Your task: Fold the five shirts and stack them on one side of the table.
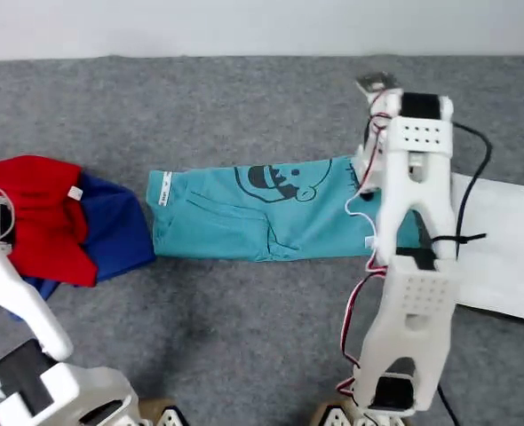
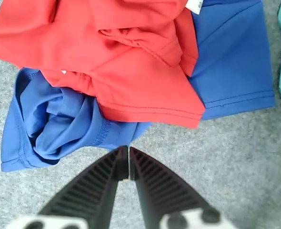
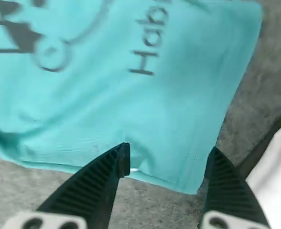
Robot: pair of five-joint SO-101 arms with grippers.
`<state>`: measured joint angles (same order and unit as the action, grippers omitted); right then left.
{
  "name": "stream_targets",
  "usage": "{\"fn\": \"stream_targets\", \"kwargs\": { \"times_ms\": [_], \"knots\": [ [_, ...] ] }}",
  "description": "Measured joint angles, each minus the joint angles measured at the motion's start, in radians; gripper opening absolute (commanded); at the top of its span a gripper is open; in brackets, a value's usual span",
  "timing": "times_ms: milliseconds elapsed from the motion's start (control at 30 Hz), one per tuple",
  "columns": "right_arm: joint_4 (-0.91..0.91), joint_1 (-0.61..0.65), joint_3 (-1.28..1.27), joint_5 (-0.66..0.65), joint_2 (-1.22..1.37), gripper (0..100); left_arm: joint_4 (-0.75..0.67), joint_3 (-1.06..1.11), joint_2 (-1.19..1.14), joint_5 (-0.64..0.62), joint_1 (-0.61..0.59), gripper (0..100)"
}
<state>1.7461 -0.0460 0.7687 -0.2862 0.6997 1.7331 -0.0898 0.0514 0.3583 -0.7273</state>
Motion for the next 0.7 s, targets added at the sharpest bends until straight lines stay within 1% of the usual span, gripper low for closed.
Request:
{"fn": "stream_targets", "kwargs": {
  "times_ms": [100, 367, 433, 600, 633, 700],
  "knots": [
    [-0.029, -0.037, 0.000, 0.003, 0.072, 25.9, 0.000, 0.000, 0.000, 0.000, 0.011, 2],
    [-0.133, -0.054, 0.000, 0.009, 0.178, 25.1, -0.002, 0.000, 0.000, 0.000, 0.029, 2],
    [-0.143, -0.055, 0.000, 0.026, 0.199, 21.4, -0.002, 0.000, 0.000, 0.000, 0.028, 2],
    [-0.152, -0.060, 0.002, 0.049, 0.222, 3.9, -0.002, 0.000, 0.000, 0.000, 0.028, 2],
    [-0.152, -0.061, 0.002, 0.049, 0.222, 1.6, -0.002, 0.000, 0.000, 0.000, 0.028, 2],
    [-0.152, -0.061, 0.002, 0.044, 0.222, 1.1, -0.002, 0.000, 0.000, 0.000, 0.028, 2]
  ]
}}
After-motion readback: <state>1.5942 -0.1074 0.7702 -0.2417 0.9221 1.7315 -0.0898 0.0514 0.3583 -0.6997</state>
